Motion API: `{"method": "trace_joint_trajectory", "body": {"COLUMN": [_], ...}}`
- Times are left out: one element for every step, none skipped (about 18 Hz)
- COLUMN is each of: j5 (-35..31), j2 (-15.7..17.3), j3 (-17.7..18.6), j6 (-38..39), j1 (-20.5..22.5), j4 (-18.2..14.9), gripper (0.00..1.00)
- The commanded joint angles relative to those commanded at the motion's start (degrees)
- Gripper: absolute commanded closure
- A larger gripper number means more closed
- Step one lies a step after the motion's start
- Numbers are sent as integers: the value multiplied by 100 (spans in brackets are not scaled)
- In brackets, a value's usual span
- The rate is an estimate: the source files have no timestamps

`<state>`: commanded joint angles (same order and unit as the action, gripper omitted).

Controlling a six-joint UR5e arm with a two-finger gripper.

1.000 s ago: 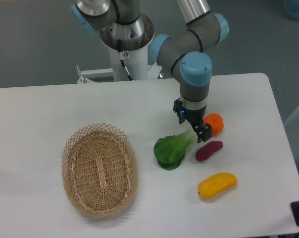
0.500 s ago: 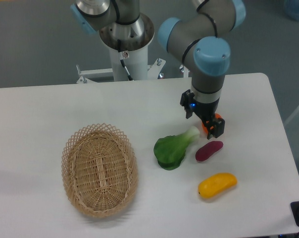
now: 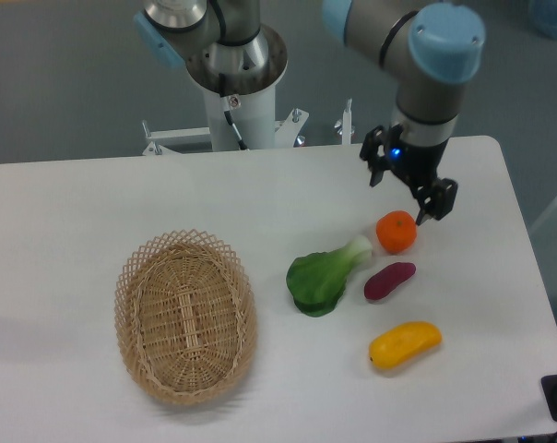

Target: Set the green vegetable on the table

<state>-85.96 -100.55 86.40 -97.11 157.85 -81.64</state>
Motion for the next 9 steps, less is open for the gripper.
{"method": "trace_joint_trajectory", "body": {"j5": [0, 9, 9, 18, 44, 70, 79, 79, 79], "j2": [9, 17, 26, 61, 70, 70, 70, 62, 70], "j3": [-27, -53, -53, -53, -53, -53, -45, -44, -53], "j6": [-132, -229, -299, -344, -353, -353, -344, -344, -344], "j1": [35, 105, 158, 176, 194, 194, 203, 203, 203], "j4": [-80, -124, -159, -177, -177, -168, -168, -168, -168], "gripper": [0, 0, 0, 0, 0, 0, 0, 0, 0]}}
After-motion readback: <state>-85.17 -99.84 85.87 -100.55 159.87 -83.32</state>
